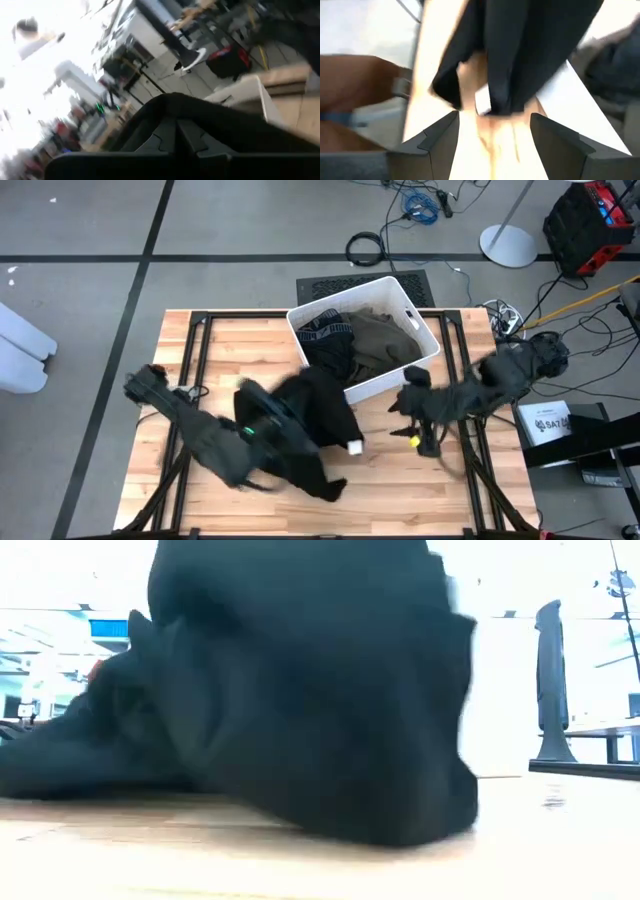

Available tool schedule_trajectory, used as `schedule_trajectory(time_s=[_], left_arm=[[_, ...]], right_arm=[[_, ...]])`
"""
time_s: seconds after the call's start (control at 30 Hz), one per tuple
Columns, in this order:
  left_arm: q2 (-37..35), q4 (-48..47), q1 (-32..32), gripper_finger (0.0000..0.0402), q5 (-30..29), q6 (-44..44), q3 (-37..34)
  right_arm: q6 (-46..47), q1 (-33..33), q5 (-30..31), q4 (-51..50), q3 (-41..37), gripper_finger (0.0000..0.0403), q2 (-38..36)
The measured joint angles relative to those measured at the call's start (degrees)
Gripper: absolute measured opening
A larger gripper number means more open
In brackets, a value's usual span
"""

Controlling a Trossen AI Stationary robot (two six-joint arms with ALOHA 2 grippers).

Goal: Sort clothes
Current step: Put the black shirt into the white bin

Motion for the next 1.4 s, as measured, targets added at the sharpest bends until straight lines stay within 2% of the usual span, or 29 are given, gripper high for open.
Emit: schedule_trajectory(time_s=[0.1, 0.2, 0.3, 0.43, 0.53, 0.6, 0.73, 1.0, 1.17, 1.4], left_arm=[[-3.94, -0.61, -0.71, 0.0, -2.81, -7.43, -0.16], [-5.8, -1.46, -1.53, 0.0, -4.8, -10.82, -0.2], [-5.88, -1.5, -2.47, 0.0, -4.79, -11.36, -0.3], [-5.62, -1.95, -3.56, 0.0, -4.8, -11.41, -0.33], [-5.56, -4.33, -3.82, 0.0, -4.8, -11.47, -0.33], [-5.44, -4.67, -3.82, 0.0, -4.8, -11.48, -0.33], [-5.46, -4.59, -3.83, 0.0, -4.8, -11.58, -0.33], [-5.46, -4.45, -3.71, 0.0, -4.79, -11.96, -0.33], [-5.42, -4.45, -3.71, 0.0, -4.78, -11.96, -0.35], [-5.33, -4.48, -3.31, 0.0, -4.75, -11.96, -0.35]], right_arm=[[2.88, 3.47, 5.36, 2.71, -7.95, 0.0232, -0.02], [2.12, 4.92, 7.26, 12.09, -19.44, 0.0232, 0.14], [0.99, 5.42, 10.27, 28.34, -31.33, 0.0231, 0.17], [1.89, 5.93, 18.52, 51.86, -45.82, 0.0231, 0.17], [0.06, 7.39, 21.13, 66.99, -54.04, 0.0231, 0.8], [0.21, 8.64, 23.27, 72.29, -57.5, 0.0231, 1.6], [1.56, 9.9, 29.76, 76.47, -59.62, 0.0231, 3.78], [1.49, 10.82, 31.76, 89.41, -59.55, 0.0231, 14.44], [-0.14, 10.32, 39.95, 90.99, -56.07, 0.0231, 18.47], [-4.86, 8.7, 38.05, 89.13, -47.44, 0.0231, 24.22]])
